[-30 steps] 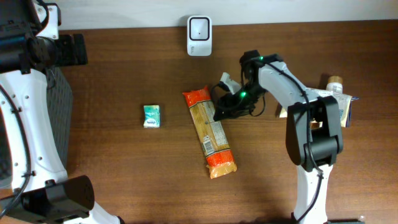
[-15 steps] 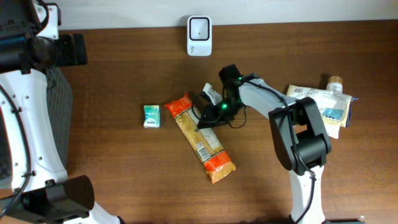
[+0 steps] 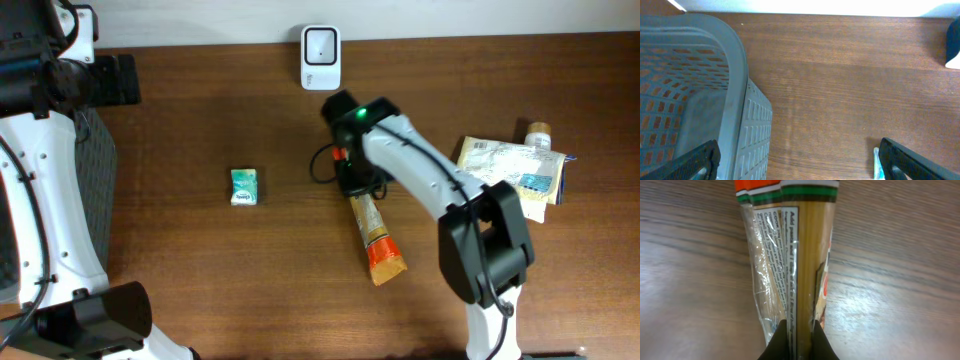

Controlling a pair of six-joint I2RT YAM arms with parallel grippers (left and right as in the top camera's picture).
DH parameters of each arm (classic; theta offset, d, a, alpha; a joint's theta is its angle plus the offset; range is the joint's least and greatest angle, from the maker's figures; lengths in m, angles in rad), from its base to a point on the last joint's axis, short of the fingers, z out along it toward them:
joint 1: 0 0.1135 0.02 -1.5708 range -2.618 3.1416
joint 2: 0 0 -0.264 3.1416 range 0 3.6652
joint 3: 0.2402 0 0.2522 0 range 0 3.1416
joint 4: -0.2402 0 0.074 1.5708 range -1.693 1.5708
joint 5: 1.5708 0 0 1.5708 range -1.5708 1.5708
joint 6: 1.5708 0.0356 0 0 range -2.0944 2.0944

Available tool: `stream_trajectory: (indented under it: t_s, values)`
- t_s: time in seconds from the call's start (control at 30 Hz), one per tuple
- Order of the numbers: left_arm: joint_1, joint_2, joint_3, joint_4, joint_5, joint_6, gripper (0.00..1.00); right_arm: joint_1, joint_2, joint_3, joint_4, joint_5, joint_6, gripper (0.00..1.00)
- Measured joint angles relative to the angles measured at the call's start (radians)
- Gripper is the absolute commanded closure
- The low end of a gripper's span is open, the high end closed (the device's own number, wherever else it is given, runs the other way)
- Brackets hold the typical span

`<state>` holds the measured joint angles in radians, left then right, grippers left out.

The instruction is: Scan the item barcode

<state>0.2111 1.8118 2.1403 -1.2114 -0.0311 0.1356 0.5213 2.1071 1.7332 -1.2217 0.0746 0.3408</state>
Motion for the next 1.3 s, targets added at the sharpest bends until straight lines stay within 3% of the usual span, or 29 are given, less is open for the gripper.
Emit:
stream_trajectory:
  t_s: [0.07, 0.17, 0.2, 0.23, 0.3, 0.47, 0.7, 0.83, 0.97, 1.03, 1.1, 1.13, 1.3]
  values:
    - [0.000, 0.000, 0.000, -0.001, 0.000, 0.000, 0.01, 0.073, 0.002, 0.000, 0.019, 0.093, 0.072, 0.88]
    - [0.000, 0.000, 0.000, 0.000, 0.000, 0.000, 0.01, 0.134, 0.016, 0.000, 0.040, 0.073, 0.114, 0.83]
    - [0.000, 0.000, 0.000, 0.000, 0.000, 0.000, 0.01, 0.132, 0.032, 0.001, 0.040, 0.055, 0.125, 0.69]
    - [0.000, 0.000, 0.000, 0.000, 0.000, 0.000, 0.01, 0.129, 0.049, 0.001, 0.040, 0.044, 0.134, 0.40]
    - [0.000, 0.000, 0.000, 0.000, 0.000, 0.000, 0.01, 0.122, 0.063, 0.001, 0.045, 0.013, 0.117, 0.27]
    - [0.000, 0.000, 0.000, 0.000, 0.000, 0.000, 0.01, 0.091, 0.066, -0.002, 0.069, -0.093, 0.037, 0.24]
    - [0.000, 0.000, 0.000, 0.000, 0.000, 0.000, 0.01, -0.107, 0.073, -0.021, 0.083, -0.328, -0.169, 0.12]
    - [0.000, 0.000, 0.000, 0.000, 0.000, 0.000, 0.01, -0.233, 0.082, -0.052, 0.090, -0.500, -0.346, 0.13]
    - [0.000, 0.000, 0.000, 0.000, 0.000, 0.000, 0.01, -0.251, 0.074, -0.170, 0.176, -0.642, -0.431, 0.18]
    - [0.000, 0.000, 0.000, 0.000, 0.000, 0.000, 0.01, -0.254, 0.056, -0.223, 0.252, -0.702, -0.444, 0.32]
    - [0.000, 0.000, 0.000, 0.000, 0.000, 0.000, 0.01, -0.254, 0.055, -0.251, 0.286, -0.742, -0.444, 0.52]
    - [0.000, 0.000, 0.000, 0.000, 0.000, 0.000, 0.01, -0.254, 0.058, -0.262, 0.293, -0.750, -0.444, 0.70]
    - [0.000, 0.000, 0.000, 0.000, 0.000, 0.000, 0.01, -0.254, 0.065, -0.269, 0.291, -0.781, -0.441, 0.93]
